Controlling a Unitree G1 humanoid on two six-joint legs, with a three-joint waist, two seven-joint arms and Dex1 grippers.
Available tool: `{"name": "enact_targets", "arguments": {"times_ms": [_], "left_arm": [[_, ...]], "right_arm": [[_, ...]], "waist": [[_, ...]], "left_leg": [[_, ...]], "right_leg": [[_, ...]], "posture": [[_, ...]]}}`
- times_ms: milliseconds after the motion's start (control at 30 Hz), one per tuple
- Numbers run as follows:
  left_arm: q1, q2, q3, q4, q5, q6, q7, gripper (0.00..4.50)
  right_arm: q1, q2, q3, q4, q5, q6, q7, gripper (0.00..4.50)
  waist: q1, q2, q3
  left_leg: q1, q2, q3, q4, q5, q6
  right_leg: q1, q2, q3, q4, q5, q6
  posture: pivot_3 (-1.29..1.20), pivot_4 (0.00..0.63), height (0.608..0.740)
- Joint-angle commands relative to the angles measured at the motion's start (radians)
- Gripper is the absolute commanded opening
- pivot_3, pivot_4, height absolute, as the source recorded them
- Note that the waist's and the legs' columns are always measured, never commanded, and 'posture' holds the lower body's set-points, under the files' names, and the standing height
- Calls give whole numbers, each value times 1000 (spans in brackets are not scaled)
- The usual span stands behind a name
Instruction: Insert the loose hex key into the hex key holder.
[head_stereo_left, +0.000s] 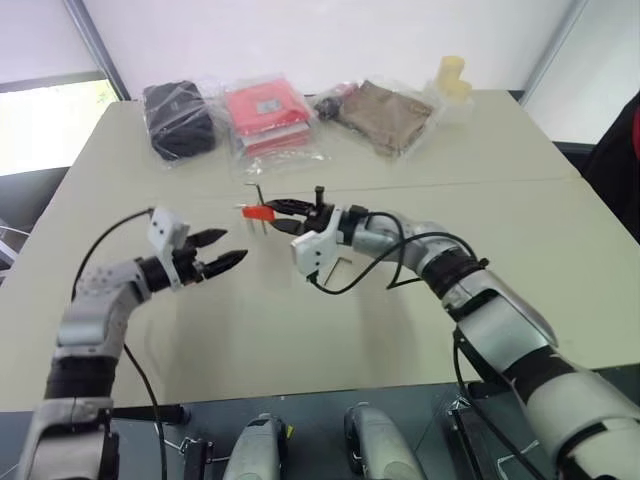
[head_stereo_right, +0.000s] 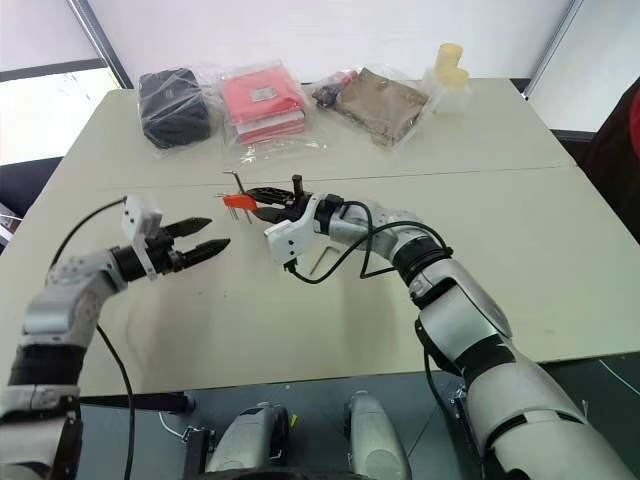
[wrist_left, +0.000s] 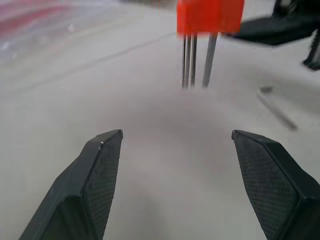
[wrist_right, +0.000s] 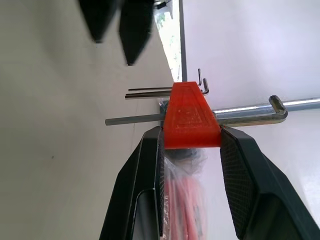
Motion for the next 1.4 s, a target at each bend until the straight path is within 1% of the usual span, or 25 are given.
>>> {"name": "enact_targets", "arguments": {"times_ms": [33, 133, 300, 500, 700, 867, 1167, 1400], "left_arm": [[-132, 23, -44, 66, 0, 8, -112, 3647], [-271, 7, -76, 173, 10, 6, -177, 3647], [-401, -49, -107, 309, 24, -14, -250, 3647], [-480, -104, -107, 397, 27, -29, -285, 3647], [-507, -121, -105, 421, 26, -24, -310, 3647], [-515, -113, -98, 412, 16, 6, -333, 3647], [-524, -99, -77, 413, 6, 32, -341, 3647], [-516, -105, -87, 412, 13, 27, -354, 3647]], "right_arm": [[-19, -46, -51, -74, 72, -59, 35, 991], [-20, -91, -70, -116, 121, -81, 83, 991], [0, -115, -100, -190, 176, -68, 150, 991], [25, -117, -120, -239, 192, -38, 189, 991], [48, -120, -130, -265, 190, -17, 209, 991], [58, -122, -132, -254, 177, -11, 210, 991], [67, -120, -133, -249, 163, -8, 202, 991], [71, -114, -135, -257, 163, -2, 200, 991]], "waist": [[0, 0, 0], [4, -1, 1], [-4, -1, 1], [-8, -1, 1], [-6, -2, 1], [-6, -2, 1], [-6, -2, 1], [-6, -2, 1]], "left_leg": [[0, 0, 0, 0, 0, 0], [0, -1, 0, 1, 0, 0], [0, -1, 0, 1, 0, 0], [0, 0, 0, 3, 0, 0], [-1, -1, 0, 8, 0, 0], [-1, -1, -1, 13, 0, 1], [-1, -1, -1, 14, 0, 1], [-1, -1, -1, 14, 0, 1]], "right_leg": [[0, 0, 0, 0, 0, 0], [0, 1, 0, 0, 0, 0], [0, 2, 0, 0, 0, 0], [0, 3, 0, 2, 0, 0], [0, 3, 0, 7, -1, 1], [0, 3, 0, 11, -1, 1], [0, 3, 0, 11, -1, 1], [0, 3, 0, 12, -1, 1]], "posture": [[0, 150, 740], [0, 150, 740], [0, 150, 740], [0, 150, 740], [0, 150, 740], [0, 150, 740], [0, 150, 740], [0, 150, 740]]}}
